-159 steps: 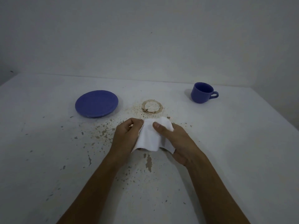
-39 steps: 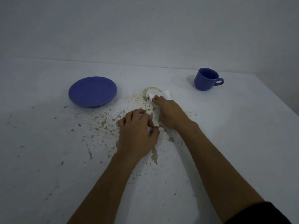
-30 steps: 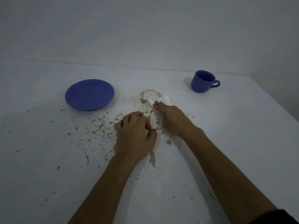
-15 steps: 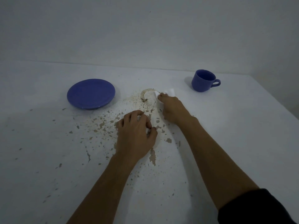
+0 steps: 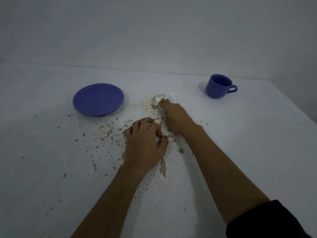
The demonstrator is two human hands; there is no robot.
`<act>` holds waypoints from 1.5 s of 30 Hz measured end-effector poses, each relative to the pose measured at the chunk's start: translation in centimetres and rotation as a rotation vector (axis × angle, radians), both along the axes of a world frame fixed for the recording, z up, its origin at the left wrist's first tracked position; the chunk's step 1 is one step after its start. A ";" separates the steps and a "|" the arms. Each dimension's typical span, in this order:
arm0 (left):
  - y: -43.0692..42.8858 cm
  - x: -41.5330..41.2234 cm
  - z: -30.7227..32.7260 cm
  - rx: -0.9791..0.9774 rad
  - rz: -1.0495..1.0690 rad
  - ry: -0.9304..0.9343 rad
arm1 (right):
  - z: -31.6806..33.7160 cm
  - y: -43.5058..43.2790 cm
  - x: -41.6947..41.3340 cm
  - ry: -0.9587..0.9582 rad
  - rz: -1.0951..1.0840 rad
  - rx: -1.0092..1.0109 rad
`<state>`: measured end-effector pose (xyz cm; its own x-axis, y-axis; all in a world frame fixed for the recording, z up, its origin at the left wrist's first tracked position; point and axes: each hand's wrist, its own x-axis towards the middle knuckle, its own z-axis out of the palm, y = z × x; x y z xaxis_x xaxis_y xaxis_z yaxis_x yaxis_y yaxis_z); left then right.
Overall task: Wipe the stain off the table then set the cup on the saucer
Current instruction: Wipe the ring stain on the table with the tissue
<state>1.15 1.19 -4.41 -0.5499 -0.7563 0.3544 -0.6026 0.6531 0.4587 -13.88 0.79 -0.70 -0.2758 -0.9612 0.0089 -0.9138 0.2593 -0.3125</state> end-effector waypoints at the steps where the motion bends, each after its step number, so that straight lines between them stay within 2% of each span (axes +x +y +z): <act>1: 0.0 0.0 0.0 0.003 0.001 -0.001 | -0.2 0.6 0.3 -0.004 0.048 0.002; 3: -0.1 0.0 -0.1 0.002 0.002 -0.003 | -0.2 2.0 0.0 -0.027 0.081 -0.024; 9: 0.0 0.0 0.1 -0.003 0.008 -0.003 | 0.3 1.3 -1.6 0.002 -0.094 -0.028; 15: 0.0 0.0 0.1 0.011 0.004 -0.023 | -0.5 3.0 0.1 -0.057 0.072 -0.036; 22: 0.0 0.0 0.2 0.027 0.003 -0.028 | 0.3 2.9 -1.1 -0.042 -0.075 -0.024; 30: -0.2 0.0 -0.3 0.008 -0.012 -0.018 | 1.5 4.2 -1.0 -0.059 -0.039 0.001; 39: -0.2 0.0 -0.2 0.034 -0.002 0.003 | 0.5 0.4 -1.9 -0.019 -0.074 -0.019; 45: -0.2 0.0 -0.3 0.025 -0.013 0.019 | 0.6 2.4 -1.1 -0.051 -0.012 -0.005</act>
<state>1.13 0.94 -4.67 -0.5533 -0.7578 0.3458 -0.5853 0.6491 0.4859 -15.03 3.19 -0.06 -0.2876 -0.9577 -0.0010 -0.8936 0.2687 -0.3596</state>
